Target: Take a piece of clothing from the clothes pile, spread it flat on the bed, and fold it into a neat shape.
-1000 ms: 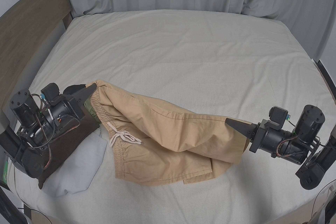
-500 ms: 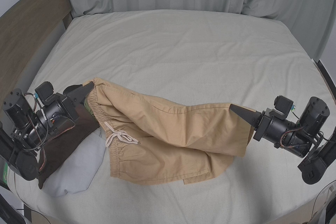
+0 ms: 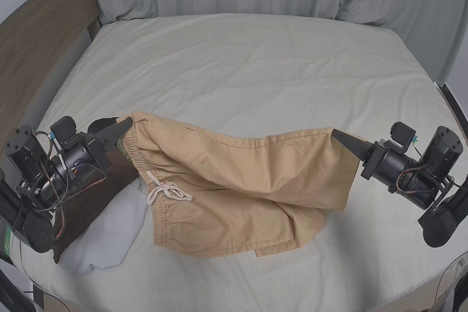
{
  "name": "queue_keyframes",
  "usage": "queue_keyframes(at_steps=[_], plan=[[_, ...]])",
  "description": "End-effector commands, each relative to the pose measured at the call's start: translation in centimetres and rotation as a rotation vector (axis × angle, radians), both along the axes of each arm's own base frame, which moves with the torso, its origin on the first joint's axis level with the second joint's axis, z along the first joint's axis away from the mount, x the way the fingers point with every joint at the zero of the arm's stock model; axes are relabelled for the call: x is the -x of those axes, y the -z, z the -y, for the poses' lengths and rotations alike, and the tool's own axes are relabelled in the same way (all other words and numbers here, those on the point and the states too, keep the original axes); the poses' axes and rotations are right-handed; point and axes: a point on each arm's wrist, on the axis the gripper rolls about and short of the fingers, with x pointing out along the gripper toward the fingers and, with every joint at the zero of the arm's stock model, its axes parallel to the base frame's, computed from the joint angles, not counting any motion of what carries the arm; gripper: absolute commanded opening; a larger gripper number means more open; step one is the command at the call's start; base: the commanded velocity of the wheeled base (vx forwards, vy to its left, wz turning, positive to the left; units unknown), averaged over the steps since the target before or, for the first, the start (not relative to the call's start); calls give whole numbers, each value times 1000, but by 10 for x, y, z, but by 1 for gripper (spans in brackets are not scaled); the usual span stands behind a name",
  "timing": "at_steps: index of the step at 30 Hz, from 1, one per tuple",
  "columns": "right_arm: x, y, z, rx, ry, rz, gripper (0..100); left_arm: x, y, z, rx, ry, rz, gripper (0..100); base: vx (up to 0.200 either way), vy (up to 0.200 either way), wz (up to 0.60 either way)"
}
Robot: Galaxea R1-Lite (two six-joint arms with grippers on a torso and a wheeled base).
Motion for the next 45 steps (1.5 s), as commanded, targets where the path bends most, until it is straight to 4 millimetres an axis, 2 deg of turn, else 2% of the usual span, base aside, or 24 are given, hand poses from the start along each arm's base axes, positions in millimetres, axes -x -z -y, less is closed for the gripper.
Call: queue_keyframes(at_steps=[1, 19, 45], plan=[[-1, 0, 3, 0, 11, 3, 0, -2, 0, -1, 0, -3, 1, 0, 0, 0, 0], [-9, 1, 24, 3, 90, -1, 0, -12, 11, -6, -11, -35, -29, 0, 0, 0, 0], [-13, 0, 35, 2, 127, 4, 0, -17, 12, -14, -10, -64, -29, 0, 0, 0, 0]])
